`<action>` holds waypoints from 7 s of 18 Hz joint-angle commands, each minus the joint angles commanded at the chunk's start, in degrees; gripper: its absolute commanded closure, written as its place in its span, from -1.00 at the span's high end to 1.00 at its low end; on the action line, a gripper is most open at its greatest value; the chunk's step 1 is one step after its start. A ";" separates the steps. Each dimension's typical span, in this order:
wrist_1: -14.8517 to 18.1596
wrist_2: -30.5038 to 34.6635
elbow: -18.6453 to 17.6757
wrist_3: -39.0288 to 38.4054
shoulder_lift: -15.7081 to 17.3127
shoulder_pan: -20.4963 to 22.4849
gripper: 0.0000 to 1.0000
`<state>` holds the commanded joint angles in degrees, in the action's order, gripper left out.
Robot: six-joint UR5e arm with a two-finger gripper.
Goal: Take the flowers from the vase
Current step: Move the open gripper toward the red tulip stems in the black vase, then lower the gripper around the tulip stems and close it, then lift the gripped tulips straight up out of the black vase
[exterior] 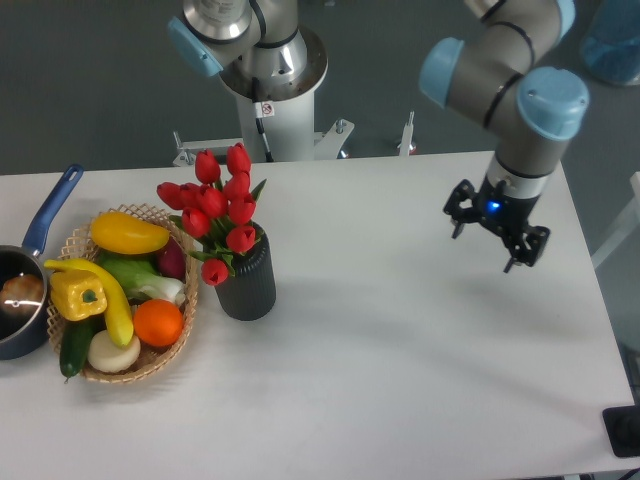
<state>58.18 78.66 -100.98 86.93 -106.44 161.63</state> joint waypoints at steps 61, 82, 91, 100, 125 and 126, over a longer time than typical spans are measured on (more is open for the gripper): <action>14.06 -54.65 -21.19 12.20 12.49 -8.09 1.00; 14.59 -59.41 -21.63 12.12 12.84 -6.16 -1.00; 15.20 -61.96 -20.84 6.07 15.90 -5.80 -1.00; 26.18 -61.70 -16.62 2.72 22.59 -5.10 -1.00; 31.03 -66.62 -6.42 -13.46 28.13 -0.45 -1.00; 30.85 -66.80 -6.42 -13.37 27.87 1.21 -1.00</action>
<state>89.03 11.87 -107.40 73.56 -78.57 162.84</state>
